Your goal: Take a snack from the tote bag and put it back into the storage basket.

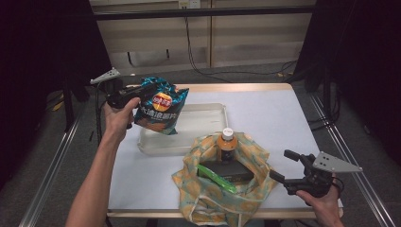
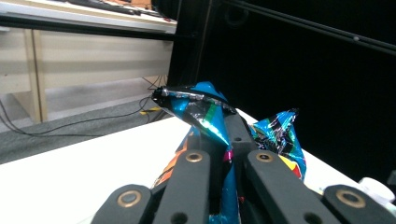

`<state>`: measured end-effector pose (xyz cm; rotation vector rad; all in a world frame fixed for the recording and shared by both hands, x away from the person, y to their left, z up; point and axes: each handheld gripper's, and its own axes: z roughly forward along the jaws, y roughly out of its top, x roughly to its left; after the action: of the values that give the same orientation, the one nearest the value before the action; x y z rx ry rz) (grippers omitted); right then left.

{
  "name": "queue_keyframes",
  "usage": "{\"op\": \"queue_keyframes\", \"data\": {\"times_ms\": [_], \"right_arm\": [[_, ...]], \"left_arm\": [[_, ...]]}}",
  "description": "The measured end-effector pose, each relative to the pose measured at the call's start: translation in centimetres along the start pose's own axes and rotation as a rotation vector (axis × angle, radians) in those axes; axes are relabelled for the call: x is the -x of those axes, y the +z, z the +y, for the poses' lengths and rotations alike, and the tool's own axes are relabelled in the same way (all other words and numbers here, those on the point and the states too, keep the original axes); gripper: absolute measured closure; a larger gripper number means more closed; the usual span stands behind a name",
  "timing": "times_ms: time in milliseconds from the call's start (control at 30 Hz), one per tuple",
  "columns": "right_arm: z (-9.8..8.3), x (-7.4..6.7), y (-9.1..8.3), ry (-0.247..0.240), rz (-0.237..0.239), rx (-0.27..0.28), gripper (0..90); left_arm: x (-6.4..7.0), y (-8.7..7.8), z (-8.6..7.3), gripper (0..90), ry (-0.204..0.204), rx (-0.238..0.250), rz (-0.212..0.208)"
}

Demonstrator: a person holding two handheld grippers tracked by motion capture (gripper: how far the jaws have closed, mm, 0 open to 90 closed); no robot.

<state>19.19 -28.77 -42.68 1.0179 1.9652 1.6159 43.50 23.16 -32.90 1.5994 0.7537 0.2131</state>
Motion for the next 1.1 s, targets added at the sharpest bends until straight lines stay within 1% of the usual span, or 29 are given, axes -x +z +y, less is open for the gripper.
{"op": "queue_keyframes", "data": {"times_ms": [33,100,133,233,267,300,333,367,400,433,500,533,567,600,733,767,800,833,867,900,933,967,1000,1033,1067,1100], "right_arm": [[0.0,0.0,0.0,0.001,0.005,-0.006,8.7],[0.0,0.0,0.1,-0.002,0.004,-0.007,8.8],[0.0,0.0,0.1,-0.003,0.006,-0.009,8.8],[-0.1,0.1,0.1,0.003,0.008,-0.008,8.8],[-0.1,0.1,0.2,0.005,0.005,-0.007,8.9],[-0.1,0.1,0.1,0.0,0.008,-0.016,8.9],[-0.2,0.1,0.1,0.002,0.007,-0.014,9.0],[-0.1,0.1,0.1,0.003,0.012,-0.017,9.1],[-0.2,0.1,0.2,0.004,0.004,-0.015,9.1],[-0.2,0.2,0.2,0.004,0.003,-0.013,9.1],[-0.2,0.2,0.2,0.005,0.01,-0.017,9.1],[-0.2,0.3,0.2,0.006,0.012,-0.02,9.1],[-0.2,0.3,0.2,0.006,0.01,-0.019,9.1],[-0.2,0.3,0.2,0.005,0.011,-0.02,9.1],[-0.2,0.2,0.2,0.006,0.006,-0.015,9.3],[-0.2,0.3,0.2,0.003,0.008,-0.017,9.3],[-0.2,0.3,0.2,0.002,0.008,-0.015,9.3],[-0.3,0.3,0.2,0.001,0.011,-0.018,9.4],[-0.3,0.3,0.2,0.004,0.01,-0.019,9.5],[-0.3,0.3,0.2,0.011,0.01,-0.018,9.6],[-0.3,0.3,0.2,0.007,0.013,-0.019,9.6],[-0.3,0.3,0.2,0.006,0.012,-0.02,9.6],[-0.3,0.3,0.3,0.004,0.012,-0.018,9.6],[-0.3,0.3,0.3,0.004,0.013,-0.019,9.7],[-0.3,0.3,0.3,0.007,0.013,-0.019,9.7],[-0.3,0.3,0.3,0.007,0.013,-0.02,9.7]], "left_arm": [[-0.5,0.2,-0.2,89.3,-0.016,0.008,0.001],[-1.0,0.4,-0.3,89.3,-0.023,0.011,0.004],[-1.2,0.5,-0.3,89.3,-0.025,0.005,0.01],[-1.9,0.8,-0.4,89.3,-0.053,0.014,0.007],[-2.2,0.9,-0.4,89.3,-0.057,0.013,0.019],[-2.4,1.1,-0.5,89.3,-0.073,0.023,0.019],[-2.7,1.3,-0.7,89.3,-0.079,0.021,0.017],[-2.8,1.4,-0.7,89.3,-0.073,0.019,0.021],[-2.8,1.6,-0.8,89.3,-0.086,0.022,0.025],[-2.9,1.8,-0.9,89.3,-0.084,0.02,0.026],[-3.0,2.3,-1.0,89.3,-0.092,0.021,0.029],[-3.1,2.6,-1.1,89.4,-0.094,0.022,0.028],[-3.1,2.9,-1.2,89.3,-0.105,0.026,0.019],[-3.2,3.1,-1.2,89.3,-0.097,0.013,0.019],[-3.2,4.2,-1.3,89.3,-0.1,0.02,0.009],[-3.3,4.5,-1.5,89.3,-0.118,0.035,0.003],[-3.5,4.7,-1.7,89.3,-0.119,0.026,-0.001],[-3.7,5.0,-1.9,89.2,-0.115,0.015,0.012],[-3.9,5.3,-2.2,89.2,-0.144,0.028,0.014],[-4.1,5.4,-2.3,89.2,-0.151,0.039,0.004],[-4.3,5.6,-2.4,89.1,-0.156,0.044,0.008],[-4.4,5.7,-2.5,89.1,-0.156,0.043,0.005],[-4.6,5.8,-2.6,89.0,-0.149,0.034,0.018],[-4.6,6.0,-2.7,88.9,-0.155,0.046,0.011],[-4.7,6.0,-2.7,88.6,-0.144,0.033,0.013],[-4.6,6.0,-2.8,88.0,-0.117,0.018,0.025]]}}
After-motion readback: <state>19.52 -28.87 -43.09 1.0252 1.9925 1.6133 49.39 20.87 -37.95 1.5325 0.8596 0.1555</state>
